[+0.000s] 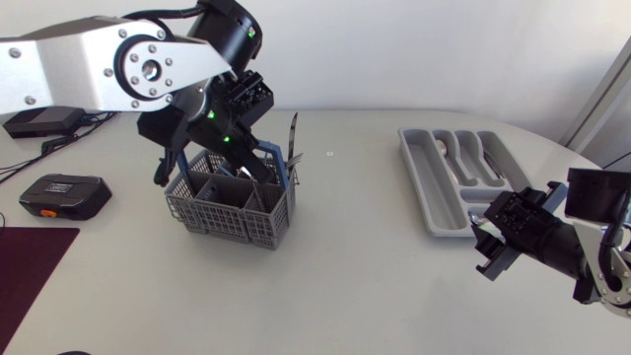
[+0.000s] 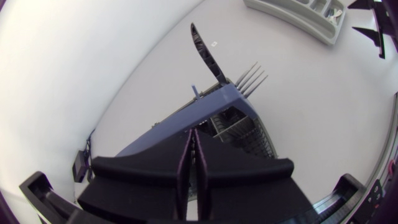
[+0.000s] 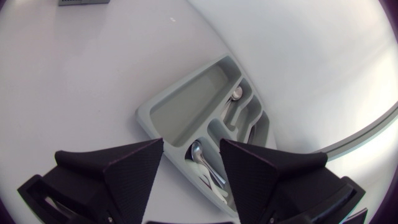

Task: Unload the cutlery basket into the drawer organizer.

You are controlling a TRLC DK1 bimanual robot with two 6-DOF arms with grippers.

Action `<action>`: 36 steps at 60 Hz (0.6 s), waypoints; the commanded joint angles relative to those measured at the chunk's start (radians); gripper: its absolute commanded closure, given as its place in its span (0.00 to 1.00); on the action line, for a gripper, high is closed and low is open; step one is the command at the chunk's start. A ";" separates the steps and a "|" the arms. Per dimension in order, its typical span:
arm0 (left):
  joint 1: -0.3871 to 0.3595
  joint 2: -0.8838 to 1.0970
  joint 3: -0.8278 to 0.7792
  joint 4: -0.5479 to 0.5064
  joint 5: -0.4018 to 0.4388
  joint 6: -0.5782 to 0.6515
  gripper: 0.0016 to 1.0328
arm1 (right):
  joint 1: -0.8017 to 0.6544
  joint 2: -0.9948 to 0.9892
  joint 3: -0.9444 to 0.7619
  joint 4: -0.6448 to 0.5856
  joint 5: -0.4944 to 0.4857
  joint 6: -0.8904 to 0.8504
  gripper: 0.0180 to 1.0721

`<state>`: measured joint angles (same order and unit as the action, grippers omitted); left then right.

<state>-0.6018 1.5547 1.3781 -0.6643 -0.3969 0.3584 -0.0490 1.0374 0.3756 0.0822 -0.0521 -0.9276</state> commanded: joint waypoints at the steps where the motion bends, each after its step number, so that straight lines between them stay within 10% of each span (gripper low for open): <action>1: -0.030 -0.048 -0.031 -0.009 -0.046 0.057 0.97 | -0.009 -0.017 -0.026 -0.002 -0.006 -0.019 0.36; 36: -0.087 -0.248 0.147 -0.121 -0.020 0.025 0.97 | -0.017 -0.109 -0.024 -0.058 -0.034 -0.016 0.36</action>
<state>-0.6960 1.3602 1.4509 -0.7666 -0.4412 0.4110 -0.0612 0.9535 0.3580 0.0475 -0.0822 -0.9279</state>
